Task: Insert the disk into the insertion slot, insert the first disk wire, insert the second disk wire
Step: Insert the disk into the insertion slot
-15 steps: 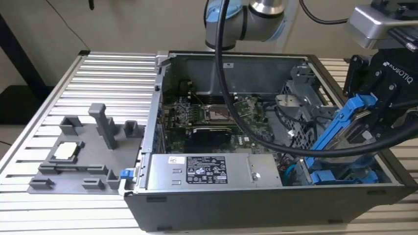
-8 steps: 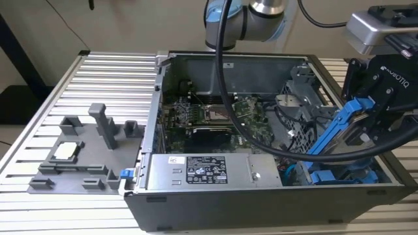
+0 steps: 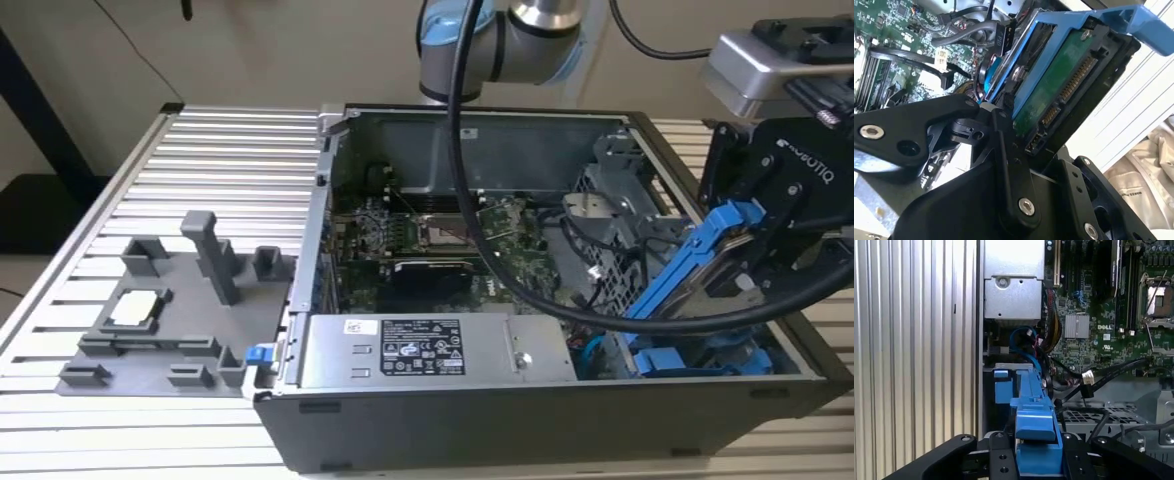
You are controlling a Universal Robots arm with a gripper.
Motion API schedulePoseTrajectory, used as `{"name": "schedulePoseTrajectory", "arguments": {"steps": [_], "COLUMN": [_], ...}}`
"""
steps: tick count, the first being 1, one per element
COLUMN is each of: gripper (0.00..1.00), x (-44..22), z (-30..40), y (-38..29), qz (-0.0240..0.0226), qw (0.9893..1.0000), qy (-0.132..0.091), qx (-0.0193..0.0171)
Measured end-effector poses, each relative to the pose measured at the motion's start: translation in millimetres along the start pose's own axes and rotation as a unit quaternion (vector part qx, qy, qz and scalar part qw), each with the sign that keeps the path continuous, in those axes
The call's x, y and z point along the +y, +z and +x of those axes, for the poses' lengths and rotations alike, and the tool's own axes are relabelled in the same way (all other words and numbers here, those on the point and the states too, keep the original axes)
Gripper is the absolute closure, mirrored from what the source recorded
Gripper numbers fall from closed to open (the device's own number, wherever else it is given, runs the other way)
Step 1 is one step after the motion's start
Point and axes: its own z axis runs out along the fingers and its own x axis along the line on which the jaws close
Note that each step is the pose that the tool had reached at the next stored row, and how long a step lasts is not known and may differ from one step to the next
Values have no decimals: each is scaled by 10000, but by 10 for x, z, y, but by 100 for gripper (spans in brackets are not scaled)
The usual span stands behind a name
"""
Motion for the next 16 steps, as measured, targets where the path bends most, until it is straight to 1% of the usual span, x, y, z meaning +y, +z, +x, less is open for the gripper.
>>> {"name": "schedulePoseTrajectory", "arguments": {"steps": [1, 4, 6, 12, 13, 16], "gripper": [67, 67, 67, 67, 67, 67], "x": [-7, -12, -12, -12, -12, -12], "z": [3, 1, 2, 5, 6, 6], "y": [11, 1, 26, 138, 150, 150], "qz": [-1, -14, -14, -15, -14, -14], "qw": [10000, 10000, 10000, 10000, 10000, 10000], "qy": [1, 1, 0, 0, 0, 1], "qx": [-9, 2, 5, 1, 0, 3]}}
